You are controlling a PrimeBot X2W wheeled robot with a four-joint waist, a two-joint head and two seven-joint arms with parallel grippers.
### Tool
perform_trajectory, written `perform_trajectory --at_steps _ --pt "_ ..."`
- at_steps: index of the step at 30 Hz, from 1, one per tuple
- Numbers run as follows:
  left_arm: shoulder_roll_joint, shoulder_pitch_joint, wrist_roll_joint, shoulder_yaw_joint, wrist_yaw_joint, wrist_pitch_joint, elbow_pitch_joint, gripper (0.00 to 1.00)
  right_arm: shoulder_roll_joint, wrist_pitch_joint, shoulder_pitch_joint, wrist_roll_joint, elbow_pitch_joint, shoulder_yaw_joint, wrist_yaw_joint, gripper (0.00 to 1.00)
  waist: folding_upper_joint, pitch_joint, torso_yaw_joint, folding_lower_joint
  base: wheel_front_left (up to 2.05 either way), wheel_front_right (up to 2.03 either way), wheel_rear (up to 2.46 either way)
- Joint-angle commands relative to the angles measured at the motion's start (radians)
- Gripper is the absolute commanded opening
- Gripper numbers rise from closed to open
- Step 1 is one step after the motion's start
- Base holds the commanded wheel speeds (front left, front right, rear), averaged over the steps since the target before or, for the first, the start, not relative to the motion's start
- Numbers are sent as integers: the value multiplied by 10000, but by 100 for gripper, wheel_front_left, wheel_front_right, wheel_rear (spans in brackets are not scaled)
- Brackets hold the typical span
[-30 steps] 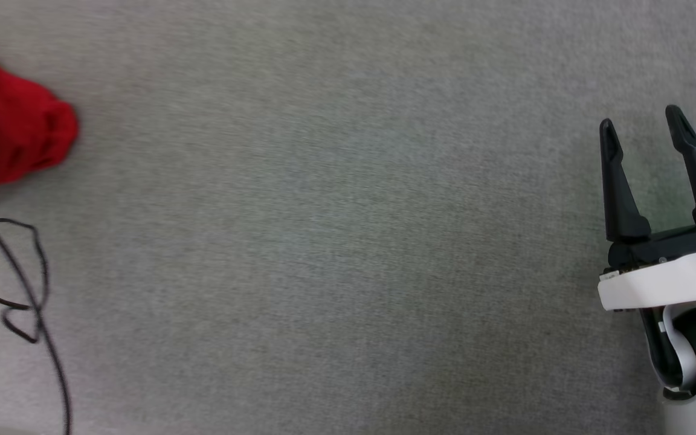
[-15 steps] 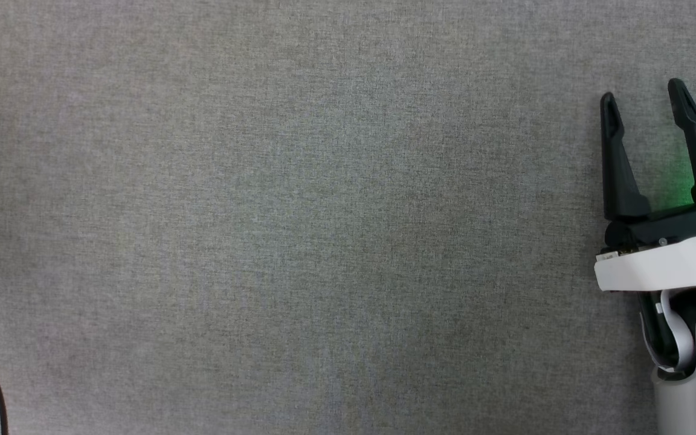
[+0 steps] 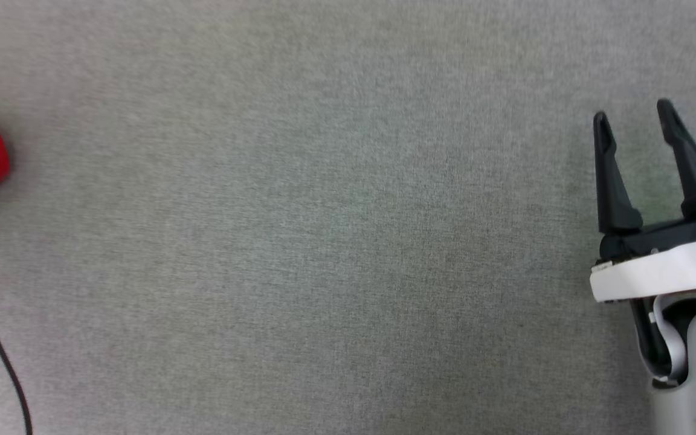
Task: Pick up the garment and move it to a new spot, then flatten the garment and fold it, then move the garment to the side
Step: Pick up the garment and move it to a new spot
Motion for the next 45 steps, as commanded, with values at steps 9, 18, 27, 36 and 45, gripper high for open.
perform_trajectory --at_steps 9,18,27,36,45 --pt "-165 -892 974 -898 -629 -3612 1047 0 297 -2 1036 79 288 -473 -7 100 0 -2465 465 0 0 0 0" --pt "-1395 -474 1278 -1882 -882 -5147 783 0 394 95 1870 295 316 -867 -7 100 0 -3687 260 0 0 0 0" --pt "-2774 983 1231 -2818 -800 -4837 -1516 0 392 151 2269 652 382 -887 -7 100 0 -4113 -685 0 0 0 0" --pt "-3806 2168 1075 -4078 -1095 -4231 -3141 0 393 99 2335 857 468 -789 -7 100 0 -4012 -1879 0 0 0 0" --pt "-4650 2509 837 -6672 -1439 -3772 -3601 0 393 -10 2129 1017 581 -678 -7 100 0 -3468 -2854 0 0 0 0"
